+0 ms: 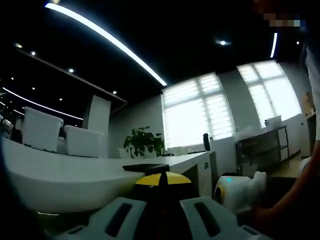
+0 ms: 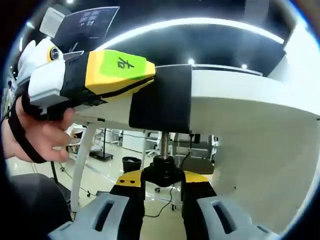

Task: Clamp the fixed fixture on the desktop, loosen the retaining clip, secure it to the edge of the desk, and tighten the retaining clip.

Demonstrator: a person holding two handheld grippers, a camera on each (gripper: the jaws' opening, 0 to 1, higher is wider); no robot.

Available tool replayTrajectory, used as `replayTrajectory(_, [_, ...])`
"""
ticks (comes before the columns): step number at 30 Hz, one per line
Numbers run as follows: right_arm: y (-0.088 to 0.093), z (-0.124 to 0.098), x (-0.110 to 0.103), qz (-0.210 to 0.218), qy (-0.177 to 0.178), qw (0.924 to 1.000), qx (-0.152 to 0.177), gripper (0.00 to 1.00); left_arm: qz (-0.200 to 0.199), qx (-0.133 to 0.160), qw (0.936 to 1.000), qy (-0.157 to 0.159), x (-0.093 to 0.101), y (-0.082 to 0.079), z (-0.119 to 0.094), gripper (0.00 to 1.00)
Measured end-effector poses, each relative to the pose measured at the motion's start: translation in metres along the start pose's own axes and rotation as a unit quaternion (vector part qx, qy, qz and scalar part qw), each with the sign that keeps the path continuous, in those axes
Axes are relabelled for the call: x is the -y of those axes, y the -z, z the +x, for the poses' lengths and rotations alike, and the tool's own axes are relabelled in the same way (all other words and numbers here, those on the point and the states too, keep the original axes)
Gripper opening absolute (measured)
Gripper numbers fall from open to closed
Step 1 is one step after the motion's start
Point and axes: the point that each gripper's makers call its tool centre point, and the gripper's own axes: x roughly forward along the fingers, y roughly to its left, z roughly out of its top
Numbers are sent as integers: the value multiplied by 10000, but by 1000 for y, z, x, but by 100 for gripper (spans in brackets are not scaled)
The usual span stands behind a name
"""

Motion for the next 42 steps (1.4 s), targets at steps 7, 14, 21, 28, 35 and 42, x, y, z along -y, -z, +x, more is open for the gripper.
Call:
replayTrajectory(7, [1, 3, -7, 149, -934, 9955, 9, 26, -54, 33, 10000, -28, 7, -1, -1, 3])
replayTrajectory(14, [5, 5, -12, -104, -2206, 9751, -206, 26, -138, 60, 9999, -31, 10, -2, -1, 3])
replayTrajectory(21, [9, 6, -16, -574, -2661, 9610, -493, 26, -123, 50, 9999, -1, 12, -1, 1, 3])
replayTrajectory(28, [14, -5, -9, 391, -1670, 9848, -260, 43, -54, 13, 10000, -8, 11, -1, 1, 3])
replayTrajectory(35, [6, -42, 5, 1264, 563, 9901, 227, 41, -28, -8, 10000, -13, 11, -1, 1, 3])
replayTrajectory(42, [-27, -49, -5, 341, 1620, 9845, 585, 41, -44, 28, 10000, -64, 8, -4, -1, 3])
